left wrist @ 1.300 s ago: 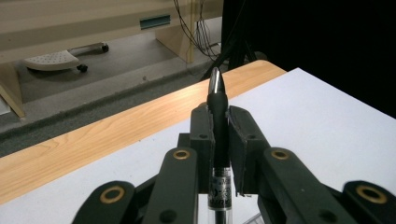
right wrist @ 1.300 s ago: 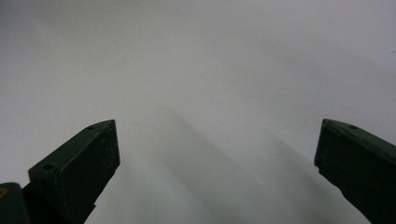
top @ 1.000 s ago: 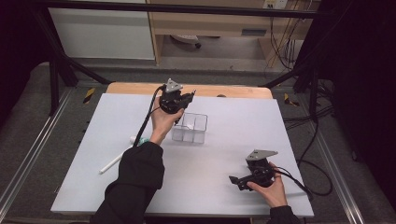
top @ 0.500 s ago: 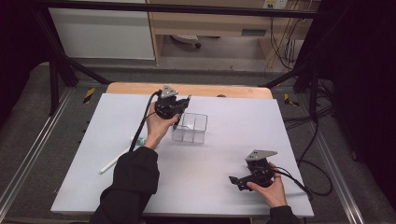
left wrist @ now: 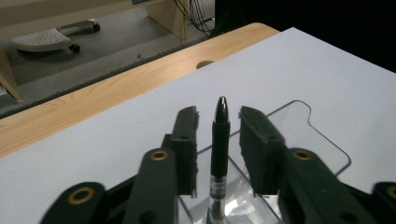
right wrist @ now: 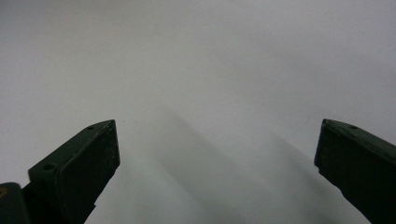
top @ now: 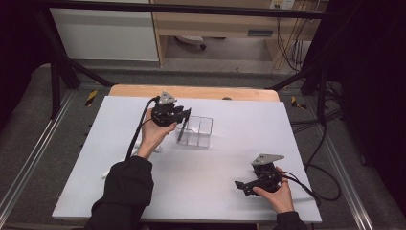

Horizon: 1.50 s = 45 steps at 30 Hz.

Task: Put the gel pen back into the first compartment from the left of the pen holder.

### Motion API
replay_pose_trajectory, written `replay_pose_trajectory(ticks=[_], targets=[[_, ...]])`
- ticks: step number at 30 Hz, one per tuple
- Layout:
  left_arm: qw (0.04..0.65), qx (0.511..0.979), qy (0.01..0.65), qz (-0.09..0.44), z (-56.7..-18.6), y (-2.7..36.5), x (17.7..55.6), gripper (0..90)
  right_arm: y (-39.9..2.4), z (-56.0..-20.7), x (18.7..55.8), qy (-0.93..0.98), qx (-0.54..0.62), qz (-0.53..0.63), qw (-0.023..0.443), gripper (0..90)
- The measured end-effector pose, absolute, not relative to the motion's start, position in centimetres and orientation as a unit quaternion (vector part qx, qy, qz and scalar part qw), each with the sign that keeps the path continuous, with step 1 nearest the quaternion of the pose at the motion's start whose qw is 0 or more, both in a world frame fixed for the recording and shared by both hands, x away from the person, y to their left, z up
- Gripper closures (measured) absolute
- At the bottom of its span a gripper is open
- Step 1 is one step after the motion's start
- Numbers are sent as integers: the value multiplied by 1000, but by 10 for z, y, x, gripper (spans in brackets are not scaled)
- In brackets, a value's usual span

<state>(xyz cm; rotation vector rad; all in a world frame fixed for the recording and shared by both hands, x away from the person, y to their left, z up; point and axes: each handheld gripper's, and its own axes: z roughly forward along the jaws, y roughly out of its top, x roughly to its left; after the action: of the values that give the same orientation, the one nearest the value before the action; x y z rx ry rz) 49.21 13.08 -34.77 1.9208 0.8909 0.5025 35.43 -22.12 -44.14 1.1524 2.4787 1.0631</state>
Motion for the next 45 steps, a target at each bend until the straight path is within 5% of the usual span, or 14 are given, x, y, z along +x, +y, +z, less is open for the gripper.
replay_pose_trajectory(ticks=[19,31,45], targets=[[390,822,363,203,-350,219,426,124,-221,-442,355,840,394,358,104,9],[370,824,383,192,-388,254,406,70,-220,-443,355,841,396,355,103,9],[353,825,405,177,-414,272,404,111,-219,-445,355,843,394,352,102,9]])
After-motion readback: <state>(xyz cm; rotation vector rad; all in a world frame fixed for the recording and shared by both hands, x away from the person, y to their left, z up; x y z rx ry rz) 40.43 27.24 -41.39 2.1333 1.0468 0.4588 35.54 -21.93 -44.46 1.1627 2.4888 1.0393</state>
